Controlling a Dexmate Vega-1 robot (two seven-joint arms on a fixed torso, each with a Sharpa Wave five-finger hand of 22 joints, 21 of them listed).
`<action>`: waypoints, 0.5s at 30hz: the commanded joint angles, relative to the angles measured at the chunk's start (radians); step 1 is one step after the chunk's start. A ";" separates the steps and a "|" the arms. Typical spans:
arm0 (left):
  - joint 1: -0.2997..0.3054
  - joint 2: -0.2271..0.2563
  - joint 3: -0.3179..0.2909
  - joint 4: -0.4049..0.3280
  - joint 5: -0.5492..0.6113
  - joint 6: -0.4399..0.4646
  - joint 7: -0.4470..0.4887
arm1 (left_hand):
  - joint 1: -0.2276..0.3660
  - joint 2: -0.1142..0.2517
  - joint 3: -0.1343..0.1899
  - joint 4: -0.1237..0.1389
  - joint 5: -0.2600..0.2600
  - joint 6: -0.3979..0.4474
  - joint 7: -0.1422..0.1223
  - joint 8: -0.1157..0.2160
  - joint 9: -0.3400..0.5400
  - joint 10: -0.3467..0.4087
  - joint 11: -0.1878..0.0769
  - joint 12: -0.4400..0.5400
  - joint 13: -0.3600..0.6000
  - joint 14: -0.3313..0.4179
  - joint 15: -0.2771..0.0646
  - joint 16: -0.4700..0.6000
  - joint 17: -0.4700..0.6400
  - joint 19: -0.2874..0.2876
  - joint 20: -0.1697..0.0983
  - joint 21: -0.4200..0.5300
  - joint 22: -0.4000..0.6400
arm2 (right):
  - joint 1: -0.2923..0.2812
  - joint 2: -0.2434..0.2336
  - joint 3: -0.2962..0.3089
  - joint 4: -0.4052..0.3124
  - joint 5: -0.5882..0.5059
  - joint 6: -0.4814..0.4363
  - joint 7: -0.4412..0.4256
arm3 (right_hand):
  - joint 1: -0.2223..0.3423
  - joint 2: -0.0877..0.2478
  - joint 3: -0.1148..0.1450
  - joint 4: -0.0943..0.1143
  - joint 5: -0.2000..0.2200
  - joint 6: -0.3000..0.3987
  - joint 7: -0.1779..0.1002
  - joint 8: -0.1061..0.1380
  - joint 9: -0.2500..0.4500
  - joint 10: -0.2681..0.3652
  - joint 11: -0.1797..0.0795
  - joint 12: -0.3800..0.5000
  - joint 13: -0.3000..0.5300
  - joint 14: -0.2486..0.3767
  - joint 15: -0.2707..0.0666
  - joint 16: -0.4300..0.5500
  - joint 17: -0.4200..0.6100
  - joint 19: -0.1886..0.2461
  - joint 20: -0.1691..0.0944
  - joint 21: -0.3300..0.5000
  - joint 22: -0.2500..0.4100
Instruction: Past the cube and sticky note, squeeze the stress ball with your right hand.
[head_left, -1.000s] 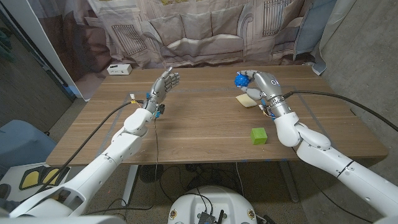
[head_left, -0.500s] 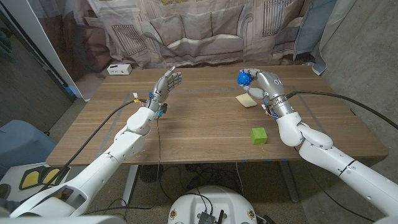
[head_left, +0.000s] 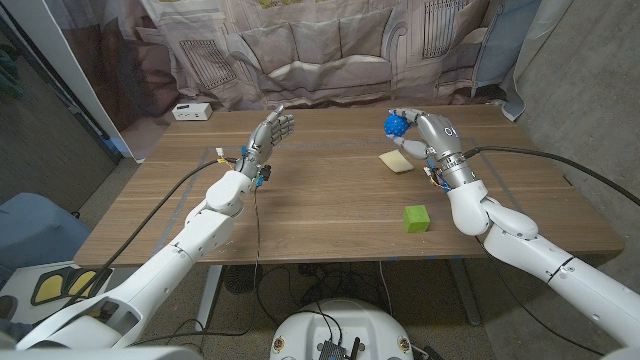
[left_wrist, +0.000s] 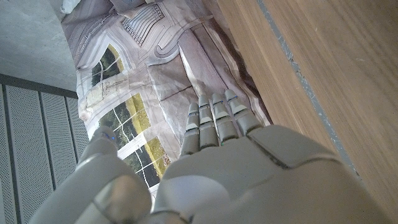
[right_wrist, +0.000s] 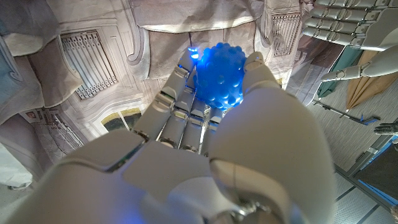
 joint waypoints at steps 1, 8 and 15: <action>0.001 0.007 0.000 -0.020 0.007 0.011 0.008 | 0.003 0.008 0.003 -0.005 -0.004 0.011 0.000 -0.001 0.004 0.007 -0.004 -0.003 0.004 0.010 0.000 0.000 0.003 0.009 0.005 0.001 0.001 | -0.008 -0.002 0.010 0.003 0.004 0.015 -0.018 | -0.008 -0.001 -0.002 -0.001 -0.002 -0.001 0.000 0.003 0.000 -0.001 -0.003 0.003 0.004 -0.003 -0.038 -0.005 -0.001 -0.005 -0.004 -0.004 0.003; -0.001 0.000 0.001 -0.017 0.010 0.006 0.012 | 0.003 0.008 0.002 -0.006 -0.004 0.011 -0.002 -0.001 0.004 0.007 -0.005 -0.004 0.004 0.010 0.000 0.000 0.003 0.009 0.005 0.001 0.001 | -0.012 0.002 0.017 0.008 0.008 0.023 -0.032 | -0.006 0.002 -0.001 -0.004 -0.001 -0.001 0.000 0.005 0.000 0.000 0.000 0.005 0.004 0.000 -0.039 -0.002 0.001 -0.005 -0.004 -0.006 0.003; -0.007 -0.014 0.005 0.013 0.002 -0.011 0.000 | 0.003 0.009 0.002 -0.006 -0.004 0.012 -0.003 0.000 0.004 0.007 -0.004 -0.004 0.005 0.010 0.001 0.000 0.003 0.010 0.005 0.001 0.001 | -0.018 0.001 0.023 -0.004 0.008 0.006 -0.022 | -0.009 0.005 -0.002 -0.003 -0.001 -0.001 0.002 0.007 0.000 0.000 0.002 0.007 0.003 -0.002 -0.038 0.000 0.004 -0.004 -0.004 -0.007 0.003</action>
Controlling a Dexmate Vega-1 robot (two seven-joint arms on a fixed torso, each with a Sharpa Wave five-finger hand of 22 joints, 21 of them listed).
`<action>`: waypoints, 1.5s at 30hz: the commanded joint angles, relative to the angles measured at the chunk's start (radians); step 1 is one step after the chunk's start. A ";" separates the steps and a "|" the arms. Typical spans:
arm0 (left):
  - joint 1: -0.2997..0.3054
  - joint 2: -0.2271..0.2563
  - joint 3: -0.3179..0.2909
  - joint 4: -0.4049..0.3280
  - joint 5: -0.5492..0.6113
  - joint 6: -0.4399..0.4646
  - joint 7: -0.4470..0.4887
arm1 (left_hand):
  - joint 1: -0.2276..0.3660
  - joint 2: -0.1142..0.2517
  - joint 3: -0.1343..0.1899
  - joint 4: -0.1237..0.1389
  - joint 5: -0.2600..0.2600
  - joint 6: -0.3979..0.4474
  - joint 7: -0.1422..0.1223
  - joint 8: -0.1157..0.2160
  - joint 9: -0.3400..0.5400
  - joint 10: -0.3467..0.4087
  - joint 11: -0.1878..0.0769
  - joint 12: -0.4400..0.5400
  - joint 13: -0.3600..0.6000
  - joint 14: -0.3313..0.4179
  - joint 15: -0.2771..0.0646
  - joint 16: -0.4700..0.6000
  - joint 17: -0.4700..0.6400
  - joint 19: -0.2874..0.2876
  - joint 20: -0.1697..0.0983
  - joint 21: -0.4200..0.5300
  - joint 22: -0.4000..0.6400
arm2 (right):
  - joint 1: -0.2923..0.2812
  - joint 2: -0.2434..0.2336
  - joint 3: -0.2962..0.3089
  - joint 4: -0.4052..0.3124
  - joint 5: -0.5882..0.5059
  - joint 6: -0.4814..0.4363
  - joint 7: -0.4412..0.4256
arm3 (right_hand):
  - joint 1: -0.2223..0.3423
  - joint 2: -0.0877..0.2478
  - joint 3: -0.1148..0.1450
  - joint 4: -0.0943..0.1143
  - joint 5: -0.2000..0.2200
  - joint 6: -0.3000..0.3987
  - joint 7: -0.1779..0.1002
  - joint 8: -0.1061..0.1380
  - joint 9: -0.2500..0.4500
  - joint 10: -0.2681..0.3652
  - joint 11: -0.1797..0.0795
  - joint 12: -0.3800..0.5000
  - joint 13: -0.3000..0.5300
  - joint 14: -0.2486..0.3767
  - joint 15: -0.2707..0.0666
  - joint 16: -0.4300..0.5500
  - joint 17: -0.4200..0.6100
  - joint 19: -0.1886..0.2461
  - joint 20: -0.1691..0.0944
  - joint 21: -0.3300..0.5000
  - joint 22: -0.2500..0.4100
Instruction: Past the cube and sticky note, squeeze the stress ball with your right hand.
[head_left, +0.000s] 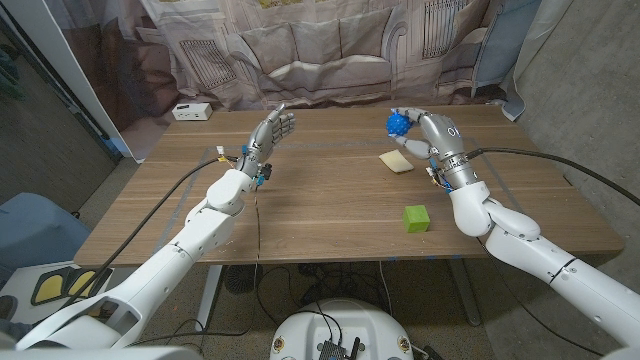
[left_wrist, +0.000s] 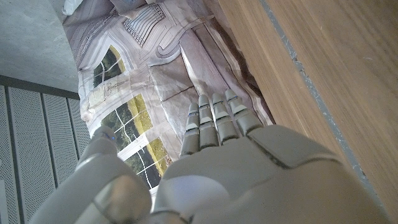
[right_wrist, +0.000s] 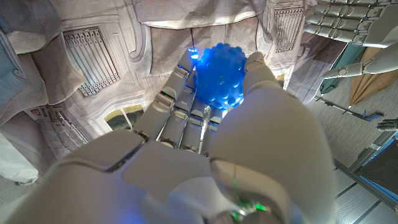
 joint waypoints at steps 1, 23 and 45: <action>-0.006 -0.018 0.005 0.031 -0.009 -0.018 -0.010 | 0.003 0.009 0.002 -0.006 -0.004 0.008 0.001 -0.001 0.004 0.008 -0.005 -0.003 0.005 0.010 0.001 0.000 0.003 0.010 0.005 0.001 0.001 | -0.009 0.001 0.010 -0.010 0.003 -0.011 0.002 | -0.008 0.008 -0.002 -0.003 -0.001 -0.001 0.001 0.007 0.000 0.000 0.002 0.007 0.004 -0.002 -0.038 -0.001 0.006 -0.004 -0.004 0.000 0.003; 0.008 0.007 0.011 -0.009 0.045 0.040 0.055 | 0.003 0.011 0.002 -0.008 -0.004 0.007 0.002 -0.001 0.004 0.008 -0.005 -0.004 0.005 0.010 0.000 -0.001 0.003 0.011 0.004 0.001 0.001 | -0.003 0.006 0.011 -0.016 -0.010 -0.014 -0.008 | -0.017 0.016 -0.003 -0.003 -0.001 0.001 -0.001 0.013 -0.001 0.005 -0.004 0.013 0.003 0.000 -0.037 0.002 0.011 -0.001 -0.002 -0.005 0.003; -0.005 -0.002 0.013 0.022 0.042 0.010 0.036 | 0.002 0.010 0.000 -0.009 -0.004 0.011 0.000 0.000 0.004 0.010 -0.004 -0.003 0.005 0.010 -0.002 -0.001 0.003 0.025 0.006 0.006 0.002 | -0.002 0.019 0.006 -0.005 -0.013 -0.017 -0.032 | -0.018 0.023 0.004 -0.011 0.001 0.016 -0.012 0.021 -0.003 0.022 -0.020 0.021 0.002 0.025 -0.051 0.001 0.002 0.018 -0.012 -0.005 0.003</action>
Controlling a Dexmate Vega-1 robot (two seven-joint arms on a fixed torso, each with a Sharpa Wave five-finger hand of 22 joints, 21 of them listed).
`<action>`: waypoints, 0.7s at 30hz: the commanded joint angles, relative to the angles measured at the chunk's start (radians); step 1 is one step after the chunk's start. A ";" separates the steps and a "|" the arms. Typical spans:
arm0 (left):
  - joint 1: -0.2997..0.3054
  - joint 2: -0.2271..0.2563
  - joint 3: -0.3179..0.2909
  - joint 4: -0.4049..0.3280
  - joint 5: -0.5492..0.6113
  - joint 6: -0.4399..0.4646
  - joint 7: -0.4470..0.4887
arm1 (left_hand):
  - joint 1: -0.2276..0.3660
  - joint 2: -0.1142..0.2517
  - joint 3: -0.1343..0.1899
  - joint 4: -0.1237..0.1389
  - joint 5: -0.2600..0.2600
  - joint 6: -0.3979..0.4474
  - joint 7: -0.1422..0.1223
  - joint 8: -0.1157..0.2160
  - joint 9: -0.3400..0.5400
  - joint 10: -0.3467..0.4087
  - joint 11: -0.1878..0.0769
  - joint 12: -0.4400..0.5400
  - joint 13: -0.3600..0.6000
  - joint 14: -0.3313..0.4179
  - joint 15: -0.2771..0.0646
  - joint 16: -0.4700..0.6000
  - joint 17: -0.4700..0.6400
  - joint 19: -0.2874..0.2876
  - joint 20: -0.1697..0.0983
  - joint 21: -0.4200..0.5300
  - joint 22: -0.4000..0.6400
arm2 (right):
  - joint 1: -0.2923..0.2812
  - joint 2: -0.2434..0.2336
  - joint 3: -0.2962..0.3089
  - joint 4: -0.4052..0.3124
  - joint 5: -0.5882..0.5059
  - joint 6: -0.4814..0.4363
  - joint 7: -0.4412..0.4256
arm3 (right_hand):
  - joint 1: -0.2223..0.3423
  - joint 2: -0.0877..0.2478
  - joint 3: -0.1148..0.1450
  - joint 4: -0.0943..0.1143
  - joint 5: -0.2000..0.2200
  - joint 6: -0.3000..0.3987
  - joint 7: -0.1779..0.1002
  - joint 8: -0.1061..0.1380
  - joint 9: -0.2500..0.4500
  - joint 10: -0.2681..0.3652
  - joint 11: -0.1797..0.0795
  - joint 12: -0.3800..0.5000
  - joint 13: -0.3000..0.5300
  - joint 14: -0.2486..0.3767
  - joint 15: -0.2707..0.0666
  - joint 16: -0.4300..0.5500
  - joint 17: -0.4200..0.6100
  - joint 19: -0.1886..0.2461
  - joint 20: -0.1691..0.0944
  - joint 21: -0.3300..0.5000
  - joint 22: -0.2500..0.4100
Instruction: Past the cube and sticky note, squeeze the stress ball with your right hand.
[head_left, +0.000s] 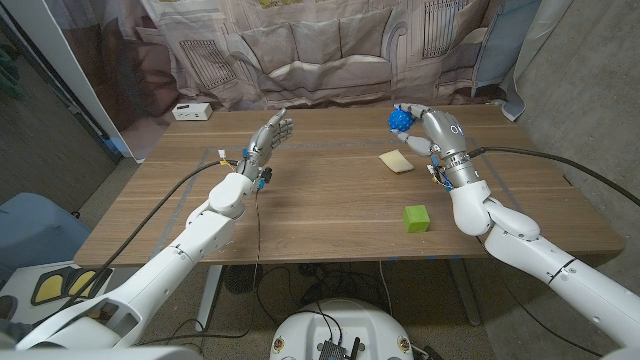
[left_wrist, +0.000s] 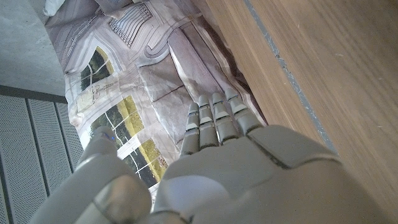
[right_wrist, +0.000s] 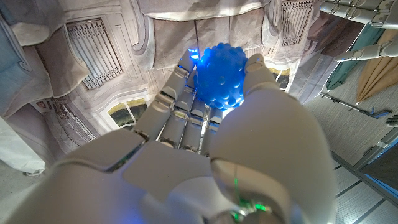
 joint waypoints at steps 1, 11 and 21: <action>-0.003 -0.001 0.001 0.005 0.003 -0.010 -0.007 | 0.002 0.010 0.003 -0.007 0.000 0.012 0.000 0.000 0.004 0.010 -0.005 0.001 0.005 0.010 -0.002 -0.001 0.003 0.009 -0.001 0.006 0.002 | 0.005 0.007 -0.005 0.010 -0.005 0.004 -0.016 | 0.001 0.006 0.005 -0.005 0.001 0.011 -0.005 0.009 0.003 0.009 -0.005 0.009 0.002 0.018 -0.051 0.000 -0.001 0.009 -0.002 0.001 0.003; 0.006 0.011 -0.004 -0.018 0.007 0.004 0.005 | 0.001 0.010 0.002 -0.008 0.000 0.012 0.000 0.000 0.004 0.009 -0.005 0.000 0.005 0.010 -0.003 -0.001 0.003 0.010 -0.002 0.006 0.002 | 0.008 0.014 -0.008 0.025 0.000 0.017 -0.034 | 0.004 0.014 0.010 -0.009 0.002 0.026 -0.008 0.014 0.003 0.026 -0.004 0.015 0.002 0.036 -0.056 0.005 -0.001 0.022 -0.006 0.002 0.003; 0.005 0.006 -0.002 -0.015 0.007 0.002 0.004 | 0.001 0.010 0.002 -0.008 0.000 0.012 -0.002 0.000 0.004 0.010 -0.005 0.001 0.005 0.011 -0.004 -0.001 0.003 0.010 -0.002 0.006 0.002 | 0.012 0.018 -0.010 0.046 0.009 0.050 -0.056 | 0.007 0.025 0.018 -0.015 0.004 0.061 -0.018 0.025 0.002 0.065 -0.013 0.027 0.000 0.085 -0.075 0.018 -0.006 0.061 -0.015 0.013 0.004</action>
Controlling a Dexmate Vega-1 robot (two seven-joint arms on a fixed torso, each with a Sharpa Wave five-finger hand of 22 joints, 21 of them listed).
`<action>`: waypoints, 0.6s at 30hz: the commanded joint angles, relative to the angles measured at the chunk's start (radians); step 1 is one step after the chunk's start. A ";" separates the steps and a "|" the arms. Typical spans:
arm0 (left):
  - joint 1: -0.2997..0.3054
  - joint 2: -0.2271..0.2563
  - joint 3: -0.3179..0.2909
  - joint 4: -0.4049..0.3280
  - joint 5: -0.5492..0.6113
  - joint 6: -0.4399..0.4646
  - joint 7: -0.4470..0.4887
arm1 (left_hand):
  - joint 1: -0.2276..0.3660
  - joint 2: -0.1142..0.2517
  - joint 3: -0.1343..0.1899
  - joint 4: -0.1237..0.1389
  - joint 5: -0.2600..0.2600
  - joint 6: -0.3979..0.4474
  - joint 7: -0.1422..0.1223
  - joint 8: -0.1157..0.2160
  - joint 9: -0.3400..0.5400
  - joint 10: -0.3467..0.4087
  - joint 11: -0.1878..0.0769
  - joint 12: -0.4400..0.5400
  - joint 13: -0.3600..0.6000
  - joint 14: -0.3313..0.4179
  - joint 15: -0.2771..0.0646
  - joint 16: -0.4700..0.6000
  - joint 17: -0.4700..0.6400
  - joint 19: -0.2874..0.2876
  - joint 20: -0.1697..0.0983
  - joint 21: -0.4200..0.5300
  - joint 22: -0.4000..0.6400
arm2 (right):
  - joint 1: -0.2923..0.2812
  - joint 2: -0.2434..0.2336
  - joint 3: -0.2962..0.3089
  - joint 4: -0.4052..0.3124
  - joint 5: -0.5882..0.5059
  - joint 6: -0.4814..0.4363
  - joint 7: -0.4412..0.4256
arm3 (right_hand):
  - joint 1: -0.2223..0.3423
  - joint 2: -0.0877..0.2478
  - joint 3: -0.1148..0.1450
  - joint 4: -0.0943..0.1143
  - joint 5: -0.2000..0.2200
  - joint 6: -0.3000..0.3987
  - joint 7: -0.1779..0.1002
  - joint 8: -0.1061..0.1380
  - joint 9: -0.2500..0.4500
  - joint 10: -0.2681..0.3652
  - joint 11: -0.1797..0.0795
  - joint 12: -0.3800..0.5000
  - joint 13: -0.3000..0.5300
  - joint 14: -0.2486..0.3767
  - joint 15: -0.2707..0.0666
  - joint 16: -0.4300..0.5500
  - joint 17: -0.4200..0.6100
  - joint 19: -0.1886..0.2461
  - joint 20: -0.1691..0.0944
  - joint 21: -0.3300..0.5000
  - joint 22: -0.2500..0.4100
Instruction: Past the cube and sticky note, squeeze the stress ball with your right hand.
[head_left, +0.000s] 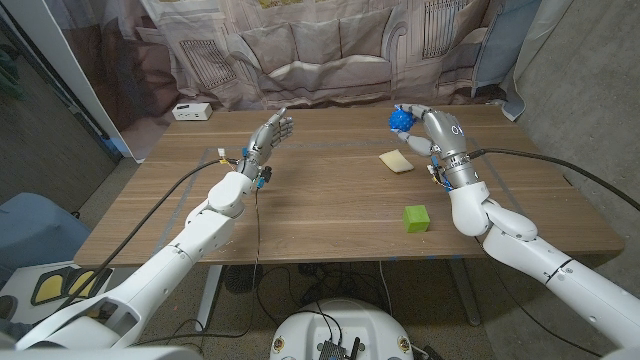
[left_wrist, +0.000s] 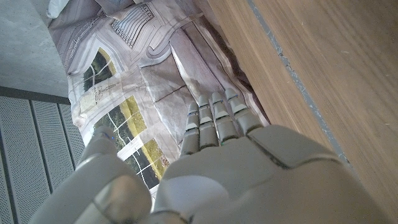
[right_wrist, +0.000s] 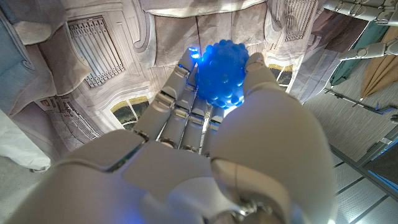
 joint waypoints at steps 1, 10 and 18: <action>0.003 -0.002 -0.001 0.000 0.001 0.000 0.002 | 0.001 0.010 0.002 -0.009 0.000 0.008 0.003 0.000 0.004 0.005 -0.001 0.000 0.005 0.006 0.002 -0.001 0.003 0.010 -0.001 0.006 0.002 | 0.006 0.004 -0.003 0.022 0.013 0.036 -0.021 | 0.013 0.019 0.013 -0.006 0.008 0.022 0.002 0.010 0.002 0.022 0.002 0.013 0.003 0.027 -0.063 0.007 -0.003 0.030 -0.001 0.012 0.002; -0.003 -0.013 0.001 0.030 -0.009 -0.018 -0.014 | 0.001 0.010 0.001 -0.009 -0.001 0.013 0.005 0.001 0.004 0.008 -0.004 0.001 0.005 0.010 0.002 0.000 0.003 0.010 0.000 0.005 0.002 | -0.005 0.011 0.001 -0.001 -0.002 -0.010 -0.013 | 0.008 0.032 0.015 -0.005 0.009 0.058 -0.005 0.019 0.002 0.069 -0.015 0.026 0.003 0.083 -0.074 0.031 0.003 0.056 0.001 0.018 0.002; -0.018 -0.020 0.012 0.048 -0.013 -0.016 -0.033 | 0.000 0.010 0.001 -0.010 -0.001 0.019 0.007 0.003 0.004 0.010 0.001 0.001 0.005 0.010 0.004 0.000 0.003 0.010 -0.002 0.005 0.002 | -0.009 0.014 0.003 0.007 0.006 0.003 -0.034 | 0.011 0.038 0.017 -0.011 0.011 0.081 -0.020 0.020 0.000 0.099 -0.025 0.037 0.008 0.109 -0.093 0.044 0.011 0.077 -0.003 0.024 0.004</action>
